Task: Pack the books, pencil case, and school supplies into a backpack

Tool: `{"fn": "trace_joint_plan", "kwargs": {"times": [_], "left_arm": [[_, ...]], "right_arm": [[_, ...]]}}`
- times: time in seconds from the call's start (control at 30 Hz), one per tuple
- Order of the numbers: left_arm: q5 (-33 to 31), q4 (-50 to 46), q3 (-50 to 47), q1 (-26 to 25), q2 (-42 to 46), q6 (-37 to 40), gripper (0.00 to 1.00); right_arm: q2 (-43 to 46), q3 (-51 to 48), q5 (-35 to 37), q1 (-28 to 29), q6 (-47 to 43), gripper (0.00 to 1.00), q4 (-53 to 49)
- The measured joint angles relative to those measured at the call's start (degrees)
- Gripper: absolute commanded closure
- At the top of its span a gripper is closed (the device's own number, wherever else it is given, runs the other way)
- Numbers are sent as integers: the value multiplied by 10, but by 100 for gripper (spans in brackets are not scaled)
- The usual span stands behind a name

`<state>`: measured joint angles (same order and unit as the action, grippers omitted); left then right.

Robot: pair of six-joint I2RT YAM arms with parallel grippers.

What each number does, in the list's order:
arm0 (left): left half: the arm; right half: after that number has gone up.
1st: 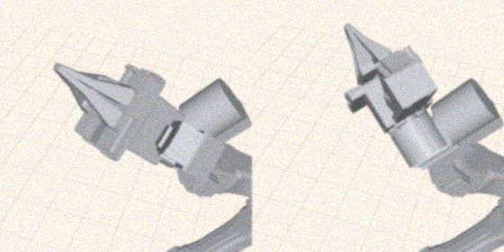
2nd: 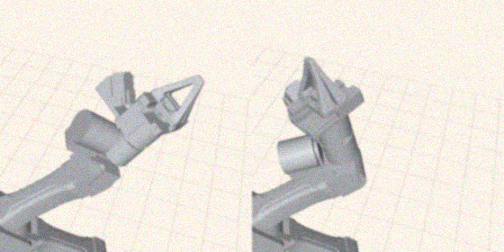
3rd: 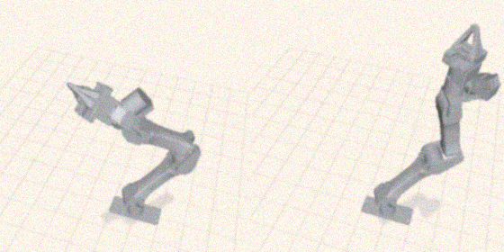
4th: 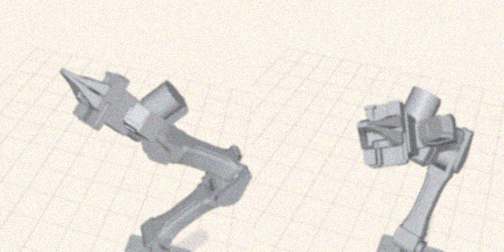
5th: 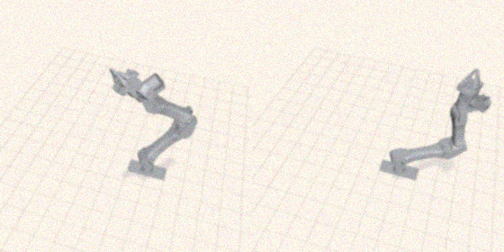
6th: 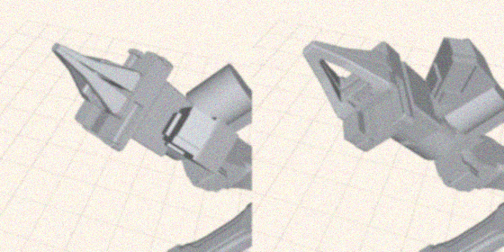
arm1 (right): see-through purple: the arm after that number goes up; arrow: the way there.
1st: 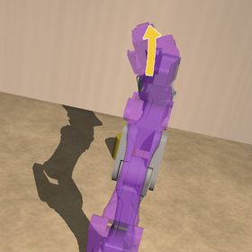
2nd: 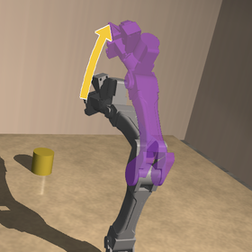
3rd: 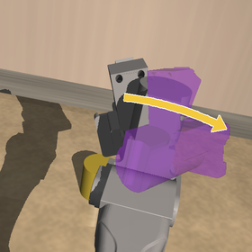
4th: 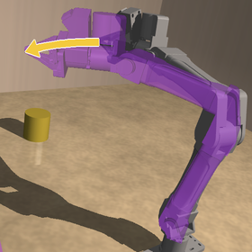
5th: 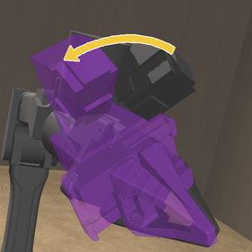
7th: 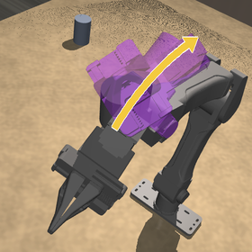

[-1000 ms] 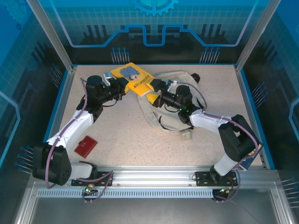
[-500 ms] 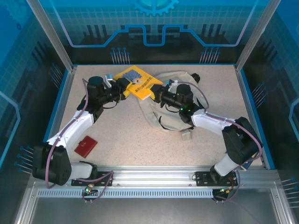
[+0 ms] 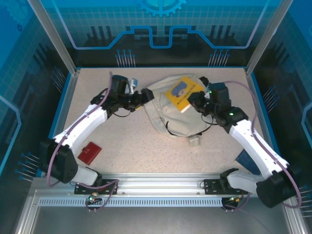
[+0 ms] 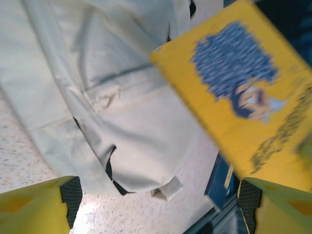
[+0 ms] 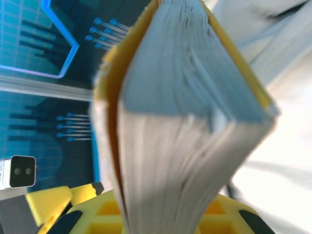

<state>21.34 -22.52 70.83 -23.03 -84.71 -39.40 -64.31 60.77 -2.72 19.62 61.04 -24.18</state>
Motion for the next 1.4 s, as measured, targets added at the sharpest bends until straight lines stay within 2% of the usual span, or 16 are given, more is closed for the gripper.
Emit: {"fn": "trace_joint_plan", "kwargs": {"times": [0.13, 0.27, 0.53, 0.67, 0.9, 1.0, 1.13, 1.27, 1.4], "left_arm": [[-30, -45, 68, -77, -85, 70, 17], [-75, -78, 137, -150, -161, 121, 22], [-163, -117, 263, -273, -296, 204, 27], [-208, -150, 332, -318, -373, 252, 27], [-263, -207, 428, -338, -467, 310, 33], [-294, -226, 459, -338, -486, 325, 39], [-327, -233, 471, -338, -503, 341, 51], [-345, -239, 476, -338, -503, 356, 68], [-345, -248, 484, -338, -503, 366, 77]], "right_arm": [[68, 1, 39, -73, -54, 90, -100], [98, 1, 48, -152, -92, 90, -170], [110, -24, 6, -279, -134, 90, -231], [122, -51, -19, -309, -139, 90, -239], [123, -73, -47, -319, -142, 89, -242], [126, -76, -53, -322, -142, 89, -242], [131, -76, -55, -322, -142, 89, -242], [133, -76, -55, -323, -142, 89, -242], [138, -76, -55, -324, -142, 89, -243]]}}
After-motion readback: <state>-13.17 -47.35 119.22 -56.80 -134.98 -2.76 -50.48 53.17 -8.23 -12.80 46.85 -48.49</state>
